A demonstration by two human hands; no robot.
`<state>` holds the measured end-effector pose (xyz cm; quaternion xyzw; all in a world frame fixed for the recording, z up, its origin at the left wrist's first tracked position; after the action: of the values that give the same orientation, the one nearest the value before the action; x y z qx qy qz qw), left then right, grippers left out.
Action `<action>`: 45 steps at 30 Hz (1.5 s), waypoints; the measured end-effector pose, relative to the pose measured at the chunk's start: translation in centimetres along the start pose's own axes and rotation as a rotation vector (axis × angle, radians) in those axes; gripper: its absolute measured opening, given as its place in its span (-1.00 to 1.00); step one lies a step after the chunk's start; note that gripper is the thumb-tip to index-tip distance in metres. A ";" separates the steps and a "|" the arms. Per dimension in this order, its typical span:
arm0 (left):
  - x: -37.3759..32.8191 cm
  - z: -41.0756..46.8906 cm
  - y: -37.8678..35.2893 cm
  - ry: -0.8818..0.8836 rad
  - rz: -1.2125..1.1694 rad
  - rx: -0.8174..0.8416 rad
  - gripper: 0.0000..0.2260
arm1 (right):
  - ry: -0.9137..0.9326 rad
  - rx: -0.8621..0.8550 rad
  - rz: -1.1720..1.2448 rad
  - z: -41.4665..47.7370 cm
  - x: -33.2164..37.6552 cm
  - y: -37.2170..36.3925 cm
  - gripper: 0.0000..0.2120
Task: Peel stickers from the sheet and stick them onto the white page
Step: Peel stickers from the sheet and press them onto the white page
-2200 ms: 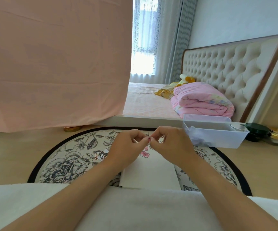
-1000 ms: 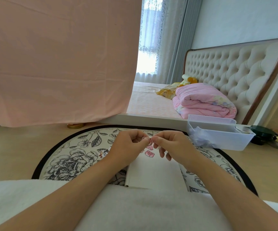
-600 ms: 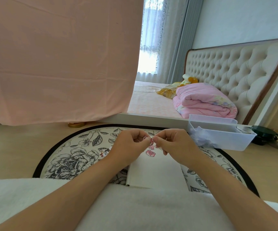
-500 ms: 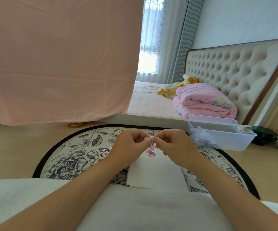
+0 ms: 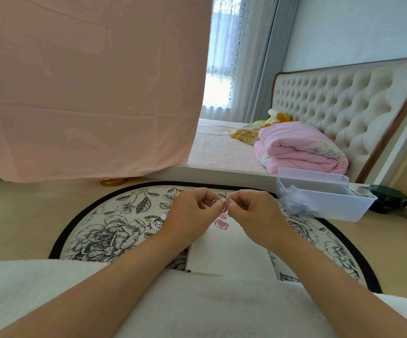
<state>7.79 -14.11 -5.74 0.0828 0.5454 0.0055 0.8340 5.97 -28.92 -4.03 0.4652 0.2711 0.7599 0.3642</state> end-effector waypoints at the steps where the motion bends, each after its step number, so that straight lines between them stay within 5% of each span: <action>1: -0.2 -0.1 0.1 -0.035 0.048 -0.018 -0.93 | -0.028 0.003 0.041 0.0 -0.1 0.0 -0.74; 6: -2.6 -0.7 0.5 -0.307 0.346 -0.091 -0.85 | -0.102 -0.004 0.096 -0.1 -0.7 0.1 -0.77; 15: -0.5 -0.3 -0.1 -0.006 0.035 -0.056 -0.91 | -0.026 -0.098 -0.112 0.0 -0.5 0.7 -0.78; 22: 0.0 -0.3 -0.1 0.041 0.009 -0.046 -0.87 | 0.008 -0.092 -0.127 0.0 -0.2 0.5 -0.86; 36: -0.2 0.0 -1.5 0.021 -0.035 0.045 -0.87 | -0.196 0.123 0.376 -0.1 -0.9 -0.1 -0.87; 45: -1.3 1.0 -2.7 0.021 0.018 0.057 -0.86 | -0.185 0.052 0.436 0.8 -2.5 1.9 -0.93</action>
<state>7.93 -17.00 -4.52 0.1114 0.5532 -0.0016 0.8256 6.83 -32.01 -3.52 0.5899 0.1492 0.7673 0.2026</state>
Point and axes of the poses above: each hand's wrist, its own z-axis towards the middle knuckle, its own y-axis out of the back of the hand, x = y × z, the point moved 8 cm from there along z, towards the middle knuckle, and after that the axes turned 13 degrees about -z, right-handed, at the moved point
